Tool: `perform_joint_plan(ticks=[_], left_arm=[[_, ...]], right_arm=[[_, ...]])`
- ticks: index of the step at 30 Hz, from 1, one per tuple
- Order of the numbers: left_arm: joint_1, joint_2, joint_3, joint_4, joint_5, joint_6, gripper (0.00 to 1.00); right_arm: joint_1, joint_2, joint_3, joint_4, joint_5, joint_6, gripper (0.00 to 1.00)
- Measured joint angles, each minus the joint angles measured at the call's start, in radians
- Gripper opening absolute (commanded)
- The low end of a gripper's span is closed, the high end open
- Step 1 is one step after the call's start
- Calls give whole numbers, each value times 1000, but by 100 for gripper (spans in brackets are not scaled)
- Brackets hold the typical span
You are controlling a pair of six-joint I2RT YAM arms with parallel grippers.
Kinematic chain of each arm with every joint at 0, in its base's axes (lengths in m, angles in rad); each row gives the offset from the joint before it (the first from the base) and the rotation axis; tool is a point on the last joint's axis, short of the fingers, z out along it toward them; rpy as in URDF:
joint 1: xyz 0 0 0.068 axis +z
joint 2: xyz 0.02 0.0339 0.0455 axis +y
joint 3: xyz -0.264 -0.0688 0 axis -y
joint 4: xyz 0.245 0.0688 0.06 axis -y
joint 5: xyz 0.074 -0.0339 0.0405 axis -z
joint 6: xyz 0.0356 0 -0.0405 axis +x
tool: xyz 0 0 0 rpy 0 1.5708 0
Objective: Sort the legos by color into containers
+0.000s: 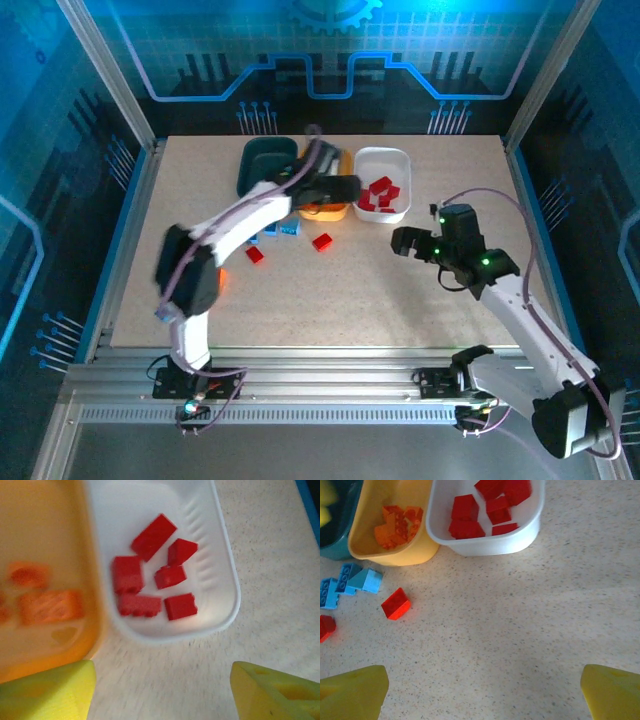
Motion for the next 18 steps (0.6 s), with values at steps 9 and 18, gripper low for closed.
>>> perform_joint_plan(ticks=[9, 18], left_arm=[[360, -510, -658, -103, -113, -153, 79], [493, -529, -859, -166, -121, -174, 82]], right_arm=[[155, 179, 5, 96, -21, -12, 100], [173, 203, 14, 128, -39, -21, 100]])
